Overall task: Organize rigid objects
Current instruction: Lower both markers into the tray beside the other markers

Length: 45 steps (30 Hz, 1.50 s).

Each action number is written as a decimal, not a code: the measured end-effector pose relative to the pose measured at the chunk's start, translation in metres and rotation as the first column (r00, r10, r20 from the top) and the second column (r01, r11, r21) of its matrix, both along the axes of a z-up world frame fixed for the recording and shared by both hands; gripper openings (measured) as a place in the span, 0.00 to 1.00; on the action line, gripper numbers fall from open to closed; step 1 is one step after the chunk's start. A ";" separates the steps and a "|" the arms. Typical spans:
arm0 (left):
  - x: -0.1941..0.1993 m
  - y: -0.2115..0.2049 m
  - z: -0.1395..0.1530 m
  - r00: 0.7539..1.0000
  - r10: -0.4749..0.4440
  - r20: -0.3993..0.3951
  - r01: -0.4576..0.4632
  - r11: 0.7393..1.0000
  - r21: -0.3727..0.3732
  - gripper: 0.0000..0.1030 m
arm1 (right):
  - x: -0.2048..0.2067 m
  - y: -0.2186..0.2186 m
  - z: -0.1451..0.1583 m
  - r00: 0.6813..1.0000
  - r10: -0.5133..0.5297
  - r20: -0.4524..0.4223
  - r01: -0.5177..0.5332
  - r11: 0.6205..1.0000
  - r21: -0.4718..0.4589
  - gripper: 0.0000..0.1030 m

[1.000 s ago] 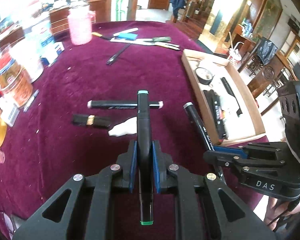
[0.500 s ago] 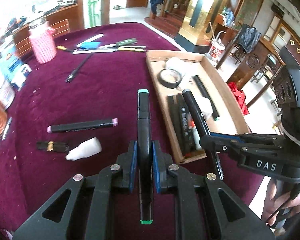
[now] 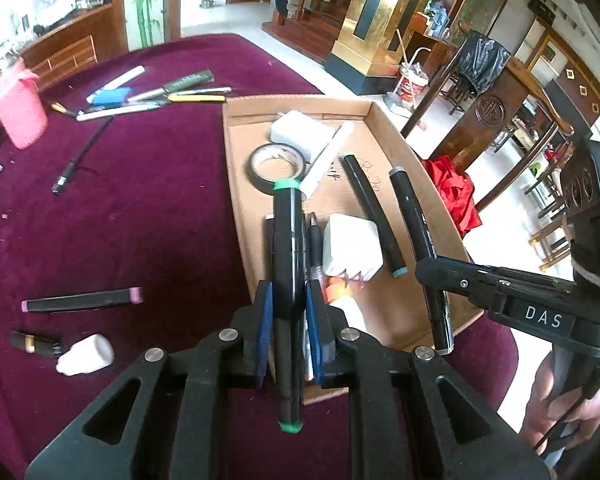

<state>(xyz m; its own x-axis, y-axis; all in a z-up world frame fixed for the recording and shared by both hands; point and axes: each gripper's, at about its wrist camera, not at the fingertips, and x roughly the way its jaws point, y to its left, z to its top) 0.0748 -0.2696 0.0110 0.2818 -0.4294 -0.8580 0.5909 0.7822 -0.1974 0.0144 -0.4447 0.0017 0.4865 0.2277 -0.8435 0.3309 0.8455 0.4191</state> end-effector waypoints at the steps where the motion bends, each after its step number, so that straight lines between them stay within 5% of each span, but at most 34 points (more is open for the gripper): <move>1: 0.002 -0.003 -0.002 1.000 -0.001 0.002 0.001 1.000 0.003 0.13 | 0.001 -0.003 -0.001 1.000 -0.005 -0.002 0.005 1.000 0.001 0.13; 20: 0.022 -0.024 -0.044 1.000 -0.002 -0.030 0.002 1.000 0.018 0.13 | 0.020 -0.019 -0.033 0.995 -0.038 -0.092 0.037 0.999 -0.018 0.13; 34: 0.038 -0.036 -0.053 0.999 0.026 -0.036 -0.027 0.999 -0.045 0.13 | 0.016 -0.017 -0.015 0.997 -0.037 -0.073 0.032 0.997 -0.067 0.18; 40: 0.032 -0.024 -0.035 0.998 0.027 -0.054 -0.031 0.997 -0.067 0.14 | 0.013 -0.013 -0.003 0.998 -0.041 -0.038 0.039 0.998 -0.042 0.18; 42: 0.027 -0.014 -0.026 0.998 0.034 -0.051 -0.039 0.996 -0.081 0.18 | 0.013 -0.006 0.000 0.999 -0.032 -0.024 0.032 0.999 -0.031 0.18; 45: 0.020 0.009 -0.013 0.997 0.066 -0.046 -0.071 0.991 -0.110 0.42 | 0.014 0.006 0.003 1.000 -0.014 -0.009 0.014 1.000 -0.011 0.18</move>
